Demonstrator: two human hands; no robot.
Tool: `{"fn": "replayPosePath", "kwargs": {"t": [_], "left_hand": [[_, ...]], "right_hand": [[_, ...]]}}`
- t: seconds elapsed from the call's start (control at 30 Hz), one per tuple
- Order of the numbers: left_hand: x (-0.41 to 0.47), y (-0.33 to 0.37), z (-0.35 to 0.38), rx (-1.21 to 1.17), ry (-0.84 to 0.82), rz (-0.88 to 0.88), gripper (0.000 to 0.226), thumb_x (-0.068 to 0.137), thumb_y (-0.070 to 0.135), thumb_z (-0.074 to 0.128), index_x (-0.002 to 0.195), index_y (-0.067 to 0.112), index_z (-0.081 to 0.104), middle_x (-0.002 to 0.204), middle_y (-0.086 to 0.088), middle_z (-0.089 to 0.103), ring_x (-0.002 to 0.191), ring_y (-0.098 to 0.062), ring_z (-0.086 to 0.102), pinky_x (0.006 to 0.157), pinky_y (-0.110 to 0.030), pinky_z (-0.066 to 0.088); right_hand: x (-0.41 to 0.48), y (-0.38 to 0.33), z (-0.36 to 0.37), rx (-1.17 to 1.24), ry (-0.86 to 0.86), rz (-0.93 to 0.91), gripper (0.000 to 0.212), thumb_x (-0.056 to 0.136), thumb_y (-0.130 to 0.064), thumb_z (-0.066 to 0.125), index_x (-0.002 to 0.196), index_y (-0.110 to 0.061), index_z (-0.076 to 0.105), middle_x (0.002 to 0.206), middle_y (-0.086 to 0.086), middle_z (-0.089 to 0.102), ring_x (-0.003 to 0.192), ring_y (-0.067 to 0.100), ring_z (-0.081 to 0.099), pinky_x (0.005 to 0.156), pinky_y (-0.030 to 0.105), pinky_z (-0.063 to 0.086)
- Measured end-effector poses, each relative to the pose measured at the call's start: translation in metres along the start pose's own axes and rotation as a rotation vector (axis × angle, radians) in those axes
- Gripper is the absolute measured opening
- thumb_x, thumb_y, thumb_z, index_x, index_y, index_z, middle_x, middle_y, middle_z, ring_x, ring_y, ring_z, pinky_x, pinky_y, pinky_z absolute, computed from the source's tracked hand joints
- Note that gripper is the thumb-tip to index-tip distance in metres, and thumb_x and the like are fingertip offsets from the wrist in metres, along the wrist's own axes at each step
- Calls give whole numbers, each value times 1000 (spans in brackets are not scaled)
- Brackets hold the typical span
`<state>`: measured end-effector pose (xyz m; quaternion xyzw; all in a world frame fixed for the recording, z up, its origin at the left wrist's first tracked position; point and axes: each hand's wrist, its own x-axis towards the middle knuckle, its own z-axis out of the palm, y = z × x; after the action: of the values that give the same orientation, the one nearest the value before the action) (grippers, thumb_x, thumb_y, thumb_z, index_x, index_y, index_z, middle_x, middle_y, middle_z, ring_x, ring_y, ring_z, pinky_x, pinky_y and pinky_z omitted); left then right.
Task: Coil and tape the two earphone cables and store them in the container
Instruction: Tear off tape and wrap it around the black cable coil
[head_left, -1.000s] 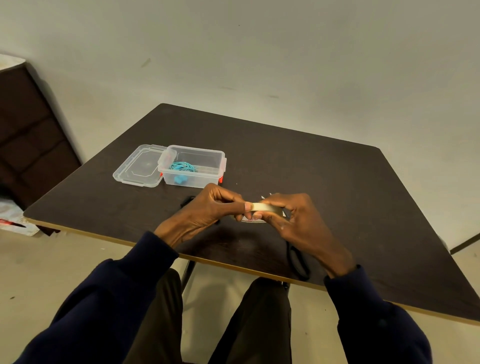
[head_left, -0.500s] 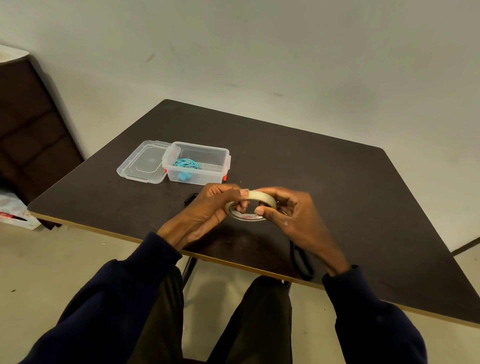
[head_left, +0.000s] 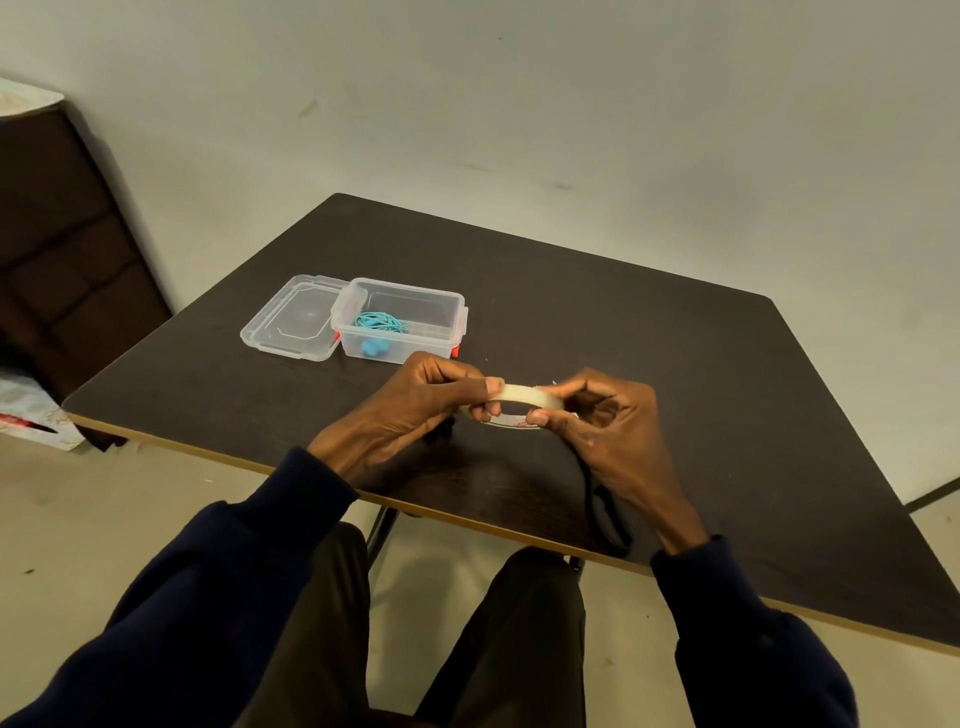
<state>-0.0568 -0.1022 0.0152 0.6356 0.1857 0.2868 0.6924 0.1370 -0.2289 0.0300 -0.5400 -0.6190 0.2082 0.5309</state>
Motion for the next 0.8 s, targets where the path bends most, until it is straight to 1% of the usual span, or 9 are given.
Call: {"fn": "replayPosePath", "kwargs": {"t": [0.07,0.17,0.3,0.37,0.47,0.57,0.6,0.7,0.8], "left_hand": [[-2,2,-1,58,-24,14,29,83,20,69,91,-8,71,73,-4,71,69,-11,64,68,-19,54],[-2,4,-2,207,-62,39,27,80,31,78,84,4,76,71,-1,71,68,-13,62,68,-24,52],[-1,4,-5,227,-73,54,32,74,53,78,82,23,80,76,-6,71,75,-48,55,74,-54,48],[-1,3,-6,229,-86,75,35,72,58,77,82,25,80,77,-7,72,78,-56,52,76,-61,48],[-1,3,-5,233,-81,63,35,75,56,75,83,22,80,75,-4,72,76,-48,57,76,-51,48],[-4,2,-3,160,-102,36,40,86,32,66,95,-6,73,78,-6,72,72,-15,65,75,-24,52],[-4,2,-2,132,-111,26,38,86,25,63,98,-10,70,79,-8,72,71,-11,65,71,-20,52],[-3,2,1,93,-74,12,37,84,29,69,92,-6,73,77,-7,73,68,-10,64,69,-20,53],[-1,1,3,197,-44,18,31,82,31,74,84,0,76,73,-4,74,66,-9,63,66,-21,51]], "right_hand": [[1,-4,-1,-17,-29,-17,21,79,-14,79,100,-12,74,99,-1,76,93,16,73,84,36,61],[3,-9,1,-49,-93,-57,23,79,-24,78,99,-15,74,99,-4,75,93,11,72,85,26,58],[6,-9,1,-75,-103,-79,21,79,-19,78,99,-12,75,98,-2,76,91,13,72,83,28,59],[6,-10,0,-83,-111,-85,20,79,-20,78,99,-16,74,97,-2,76,90,14,72,82,30,59],[8,-11,-1,-105,-124,-98,21,80,-21,80,99,-15,75,97,-2,76,89,14,71,81,32,60],[9,-10,-2,-104,-99,-102,20,80,-9,80,100,-7,76,97,3,76,89,16,72,82,34,60],[9,-9,-2,-103,-92,-104,20,80,-9,80,99,-5,77,96,3,76,89,16,73,82,35,60],[10,-8,-1,-145,-91,-116,19,80,-9,81,99,-7,76,95,2,76,88,14,72,80,34,60],[11,-9,1,-230,-145,-153,19,81,-17,79,99,-12,76,94,-2,75,87,10,70,78,31,59]]}}
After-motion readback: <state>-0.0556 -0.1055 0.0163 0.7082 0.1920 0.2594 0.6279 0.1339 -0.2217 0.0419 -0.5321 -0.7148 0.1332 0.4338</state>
